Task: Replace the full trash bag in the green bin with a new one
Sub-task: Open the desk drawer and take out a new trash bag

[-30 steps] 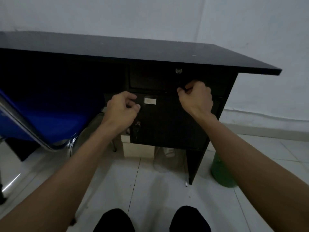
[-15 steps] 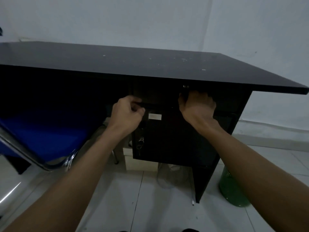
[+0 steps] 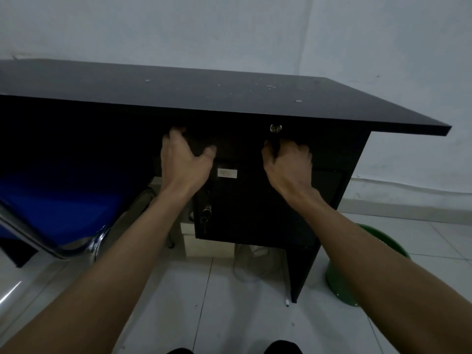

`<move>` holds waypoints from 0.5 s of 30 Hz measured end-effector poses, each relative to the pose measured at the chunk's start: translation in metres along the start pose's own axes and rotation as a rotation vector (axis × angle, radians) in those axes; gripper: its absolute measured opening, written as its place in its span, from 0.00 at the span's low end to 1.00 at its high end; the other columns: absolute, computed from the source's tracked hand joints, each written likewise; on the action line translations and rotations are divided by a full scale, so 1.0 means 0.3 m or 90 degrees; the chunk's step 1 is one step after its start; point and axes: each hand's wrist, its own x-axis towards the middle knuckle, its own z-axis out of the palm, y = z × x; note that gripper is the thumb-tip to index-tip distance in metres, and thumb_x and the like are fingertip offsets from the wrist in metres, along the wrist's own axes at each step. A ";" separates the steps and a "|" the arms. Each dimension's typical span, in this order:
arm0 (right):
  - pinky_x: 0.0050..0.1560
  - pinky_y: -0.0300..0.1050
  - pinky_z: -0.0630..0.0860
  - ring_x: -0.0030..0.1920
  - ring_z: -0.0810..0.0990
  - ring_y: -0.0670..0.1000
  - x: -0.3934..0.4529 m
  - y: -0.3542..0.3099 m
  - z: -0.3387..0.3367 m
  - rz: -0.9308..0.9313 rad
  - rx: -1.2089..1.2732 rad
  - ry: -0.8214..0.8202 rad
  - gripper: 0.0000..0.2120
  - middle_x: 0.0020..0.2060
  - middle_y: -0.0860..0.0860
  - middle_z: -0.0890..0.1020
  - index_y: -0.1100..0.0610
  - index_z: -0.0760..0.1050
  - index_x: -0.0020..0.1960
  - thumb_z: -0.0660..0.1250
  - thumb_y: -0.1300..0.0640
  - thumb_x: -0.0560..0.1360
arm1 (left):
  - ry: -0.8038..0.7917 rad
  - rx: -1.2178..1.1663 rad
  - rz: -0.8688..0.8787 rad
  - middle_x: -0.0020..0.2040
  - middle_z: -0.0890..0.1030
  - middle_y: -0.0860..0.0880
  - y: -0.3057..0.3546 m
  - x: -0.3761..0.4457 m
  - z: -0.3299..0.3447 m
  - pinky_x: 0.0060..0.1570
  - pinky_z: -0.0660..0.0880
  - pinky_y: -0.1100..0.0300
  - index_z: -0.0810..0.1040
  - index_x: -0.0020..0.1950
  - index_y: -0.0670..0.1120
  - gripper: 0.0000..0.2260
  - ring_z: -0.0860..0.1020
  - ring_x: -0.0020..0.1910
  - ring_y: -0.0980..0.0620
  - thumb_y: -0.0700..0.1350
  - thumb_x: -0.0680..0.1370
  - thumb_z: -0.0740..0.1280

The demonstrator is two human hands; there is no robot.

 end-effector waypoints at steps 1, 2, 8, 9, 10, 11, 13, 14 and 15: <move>0.42 0.46 0.69 0.43 0.76 0.58 -0.002 0.005 0.008 -0.004 0.009 -0.002 0.15 0.43 0.59 0.77 0.59 0.73 0.47 0.58 0.47 0.80 | -0.007 0.003 -0.003 0.64 0.72 0.45 0.003 0.003 -0.005 0.61 0.72 0.54 0.68 0.68 0.43 0.26 0.72 0.62 0.48 0.49 0.74 0.71; 0.43 0.46 0.70 0.43 0.76 0.59 0.000 0.013 0.016 -0.004 0.013 0.000 0.15 0.43 0.59 0.77 0.60 0.73 0.48 0.59 0.48 0.80 | -0.011 0.008 -0.005 0.64 0.72 0.44 0.007 0.006 -0.009 0.61 0.72 0.53 0.68 0.68 0.43 0.26 0.72 0.62 0.48 0.50 0.74 0.71; 0.33 0.39 0.63 0.27 0.69 0.49 -0.010 0.007 0.012 -0.023 0.066 0.037 0.14 0.29 0.51 0.71 0.56 0.66 0.37 0.60 0.51 0.79 | -0.032 0.015 -0.032 0.66 0.71 0.44 0.017 0.006 -0.019 0.63 0.72 0.50 0.66 0.70 0.43 0.29 0.71 0.64 0.46 0.51 0.74 0.72; 0.30 0.38 0.63 0.24 0.68 0.47 -0.019 0.005 0.007 -0.029 0.073 0.040 0.14 0.27 0.49 0.71 0.56 0.67 0.36 0.60 0.52 0.79 | -0.035 0.016 -0.032 0.67 0.70 0.44 0.018 0.005 -0.021 0.64 0.71 0.50 0.65 0.71 0.43 0.30 0.71 0.65 0.46 0.51 0.73 0.72; 0.28 0.37 0.62 0.23 0.69 0.46 -0.029 0.004 0.003 -0.038 0.075 0.047 0.15 0.26 0.49 0.71 0.57 0.69 0.36 0.60 0.52 0.79 | -0.035 0.016 -0.030 0.68 0.70 0.44 0.019 0.006 -0.023 0.65 0.70 0.50 0.64 0.72 0.43 0.32 0.70 0.66 0.46 0.52 0.73 0.72; 0.26 0.36 0.62 0.21 0.69 0.45 -0.043 0.000 -0.005 -0.046 0.074 0.057 0.15 0.25 0.49 0.72 0.57 0.70 0.36 0.60 0.52 0.79 | -0.038 0.014 -0.033 0.69 0.69 0.44 0.019 0.008 -0.025 0.66 0.70 0.49 0.63 0.73 0.43 0.34 0.68 0.68 0.46 0.53 0.72 0.72; 0.24 0.34 0.61 0.20 0.69 0.44 -0.076 -0.007 -0.022 -0.061 0.069 0.078 0.15 0.24 0.48 0.72 0.57 0.71 0.36 0.60 0.52 0.79 | -0.050 -0.005 -0.048 0.71 0.67 0.44 0.018 0.015 -0.026 0.67 0.68 0.47 0.60 0.74 0.43 0.40 0.66 0.70 0.45 0.57 0.70 0.73; 0.24 0.34 0.61 0.20 0.69 0.44 -0.093 -0.008 -0.028 -0.069 0.069 0.084 0.15 0.24 0.48 0.72 0.57 0.72 0.37 0.59 0.52 0.79 | -0.057 -0.023 -0.055 0.71 0.67 0.44 0.020 0.016 -0.027 0.67 0.68 0.46 0.60 0.75 0.43 0.42 0.66 0.70 0.45 0.59 0.68 0.73; 0.24 0.35 0.62 0.20 0.69 0.44 -0.113 -0.012 -0.038 -0.077 0.069 0.087 0.15 0.24 0.48 0.73 0.57 0.73 0.38 0.59 0.51 0.79 | -0.065 -0.046 -0.063 0.71 0.68 0.45 0.023 0.014 -0.028 0.67 0.69 0.46 0.60 0.74 0.45 0.44 0.67 0.70 0.45 0.62 0.65 0.73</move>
